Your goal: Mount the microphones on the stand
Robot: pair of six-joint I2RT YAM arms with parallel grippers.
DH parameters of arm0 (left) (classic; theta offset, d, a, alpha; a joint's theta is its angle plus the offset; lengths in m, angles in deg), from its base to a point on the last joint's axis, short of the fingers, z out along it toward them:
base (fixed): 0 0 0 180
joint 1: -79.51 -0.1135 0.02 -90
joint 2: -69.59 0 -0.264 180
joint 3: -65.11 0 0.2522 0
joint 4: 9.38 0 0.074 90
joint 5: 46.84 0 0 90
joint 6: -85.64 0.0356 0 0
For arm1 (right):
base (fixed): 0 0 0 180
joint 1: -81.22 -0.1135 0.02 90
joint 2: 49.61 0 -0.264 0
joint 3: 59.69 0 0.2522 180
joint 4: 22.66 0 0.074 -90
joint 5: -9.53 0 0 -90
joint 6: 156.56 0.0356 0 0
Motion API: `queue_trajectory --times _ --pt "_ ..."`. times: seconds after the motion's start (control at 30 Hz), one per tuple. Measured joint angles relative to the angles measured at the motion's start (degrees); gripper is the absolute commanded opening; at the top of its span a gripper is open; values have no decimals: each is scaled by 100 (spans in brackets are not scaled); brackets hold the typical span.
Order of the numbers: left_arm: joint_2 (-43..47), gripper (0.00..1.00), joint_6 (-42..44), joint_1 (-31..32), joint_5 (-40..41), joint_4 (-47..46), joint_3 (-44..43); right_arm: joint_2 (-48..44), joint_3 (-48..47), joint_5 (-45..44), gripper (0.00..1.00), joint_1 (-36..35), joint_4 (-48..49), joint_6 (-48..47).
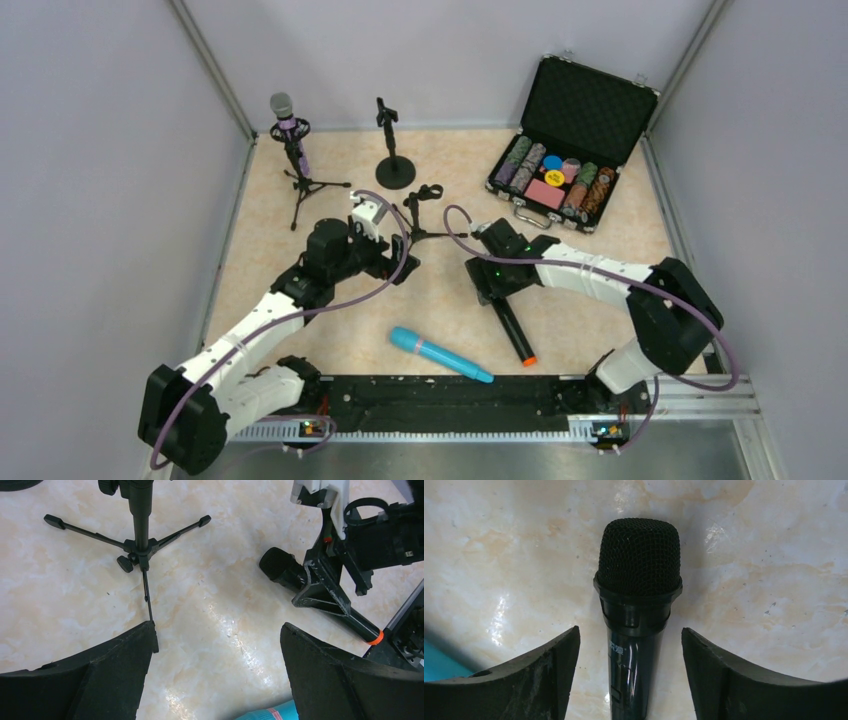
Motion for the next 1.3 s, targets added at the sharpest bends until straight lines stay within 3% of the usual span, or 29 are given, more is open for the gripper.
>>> queue_trajectory --times 0.13,0.37,0.57,0.73,0.9,1.13,1.3 --pt "0 99 57 0 61 0 0 343 -96 -212 58 -83 -66 11" --pt "0 99 81 0 109 24 -2 481 -142 -452 31 -90 13 50" --pt "0 99 85 0 142 90 -4 520 -195 -520 28 79 76 94" --pt "-4 99 120 0 142 85 -4 520 -195 -299 29 625 195 118" --pt "-155 98 118 0 122 83 -24 520 -203 -151 36 1029 304 166" --pt "-260 98 111 0 48 81 -46 577 -402 -205 67 1270 315 210" --pt "-260 98 116 0 9 42 -46 603 -651 -361 79 1290 350 33"
